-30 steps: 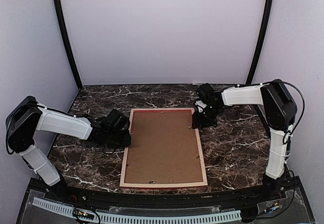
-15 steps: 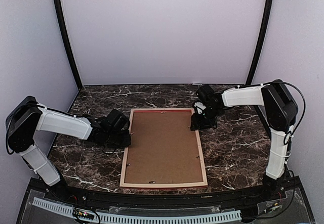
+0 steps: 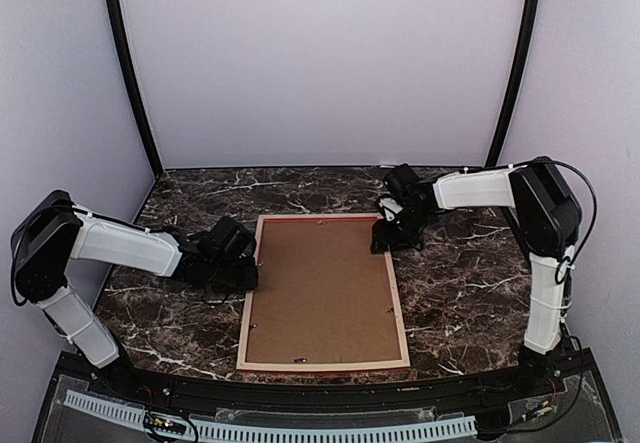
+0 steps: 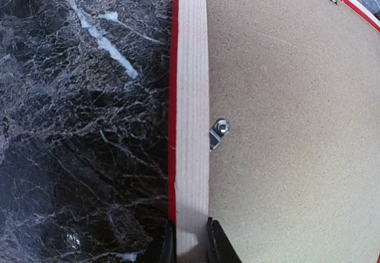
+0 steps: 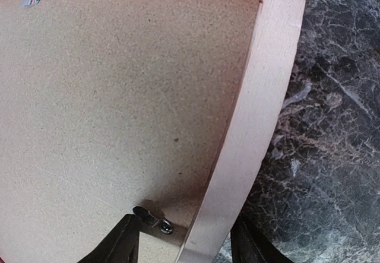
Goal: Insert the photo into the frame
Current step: Press the fastener onto the backboard.
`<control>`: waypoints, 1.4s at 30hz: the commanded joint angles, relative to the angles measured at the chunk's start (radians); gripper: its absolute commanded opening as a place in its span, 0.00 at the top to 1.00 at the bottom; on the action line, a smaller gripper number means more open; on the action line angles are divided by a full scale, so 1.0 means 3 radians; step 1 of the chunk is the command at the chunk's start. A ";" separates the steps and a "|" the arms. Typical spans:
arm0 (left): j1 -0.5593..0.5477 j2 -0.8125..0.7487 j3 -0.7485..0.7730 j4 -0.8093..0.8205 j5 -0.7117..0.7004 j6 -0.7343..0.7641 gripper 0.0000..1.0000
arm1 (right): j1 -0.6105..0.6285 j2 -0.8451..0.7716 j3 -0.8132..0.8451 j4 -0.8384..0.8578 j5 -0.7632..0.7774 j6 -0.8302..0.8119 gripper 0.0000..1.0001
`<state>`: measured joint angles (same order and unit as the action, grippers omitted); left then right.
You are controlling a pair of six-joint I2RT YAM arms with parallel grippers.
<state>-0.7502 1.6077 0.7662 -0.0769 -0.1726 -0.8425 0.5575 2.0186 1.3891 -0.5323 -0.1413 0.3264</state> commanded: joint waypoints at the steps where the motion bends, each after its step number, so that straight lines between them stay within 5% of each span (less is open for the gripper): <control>1: 0.0000 -0.0044 -0.0116 -0.0241 0.0085 -0.0144 1.00 | 0.0011 0.0120 0.0112 0.0068 0.0016 -0.0021 0.47; 31: 0.0000 -0.0009 -0.0085 -0.0257 0.0089 -0.0127 1.00 | -0.0153 0.0182 0.0233 0.0141 -0.0004 0.0022 0.47; 42: -0.0005 -0.0013 -0.0089 -0.0257 0.0080 -0.0127 1.00 | -0.0216 0.0115 0.0081 0.0162 -0.0113 0.0007 0.55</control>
<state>-0.7502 1.6047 0.7643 -0.0792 -0.1741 -0.8452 0.5041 2.0605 1.4349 -0.4961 -0.1555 0.3275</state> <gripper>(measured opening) 0.171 0.466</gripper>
